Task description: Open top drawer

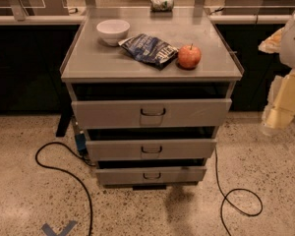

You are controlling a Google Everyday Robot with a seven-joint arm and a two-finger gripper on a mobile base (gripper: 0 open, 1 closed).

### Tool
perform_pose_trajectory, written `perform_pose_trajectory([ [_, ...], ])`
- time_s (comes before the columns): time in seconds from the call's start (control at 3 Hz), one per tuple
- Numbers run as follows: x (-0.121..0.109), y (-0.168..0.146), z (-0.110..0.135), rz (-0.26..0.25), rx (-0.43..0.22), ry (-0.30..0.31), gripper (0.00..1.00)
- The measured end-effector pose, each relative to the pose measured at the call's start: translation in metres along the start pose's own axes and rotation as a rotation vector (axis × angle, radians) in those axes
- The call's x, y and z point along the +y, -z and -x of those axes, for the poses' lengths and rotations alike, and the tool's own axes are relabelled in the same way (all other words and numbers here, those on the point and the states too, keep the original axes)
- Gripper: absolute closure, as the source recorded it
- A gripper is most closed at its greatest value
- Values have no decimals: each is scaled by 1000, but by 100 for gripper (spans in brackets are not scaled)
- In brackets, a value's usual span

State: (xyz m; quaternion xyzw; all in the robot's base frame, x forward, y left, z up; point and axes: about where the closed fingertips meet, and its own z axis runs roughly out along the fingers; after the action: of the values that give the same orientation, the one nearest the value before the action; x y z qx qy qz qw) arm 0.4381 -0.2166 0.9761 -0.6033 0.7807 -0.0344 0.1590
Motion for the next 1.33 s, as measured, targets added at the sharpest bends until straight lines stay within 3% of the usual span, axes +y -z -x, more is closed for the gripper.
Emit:
perform_pose_trajectory([
  [0.33, 5, -8, -2, 2, -13, 2, 0],
  [0.67, 25, -32, -4, 1, -38, 14, 0],
  [1.0, 58, -87, -2, 25, -96, 26, 0],
  [1.33, 99, -170, 12, 113, -189, 32, 0],
])
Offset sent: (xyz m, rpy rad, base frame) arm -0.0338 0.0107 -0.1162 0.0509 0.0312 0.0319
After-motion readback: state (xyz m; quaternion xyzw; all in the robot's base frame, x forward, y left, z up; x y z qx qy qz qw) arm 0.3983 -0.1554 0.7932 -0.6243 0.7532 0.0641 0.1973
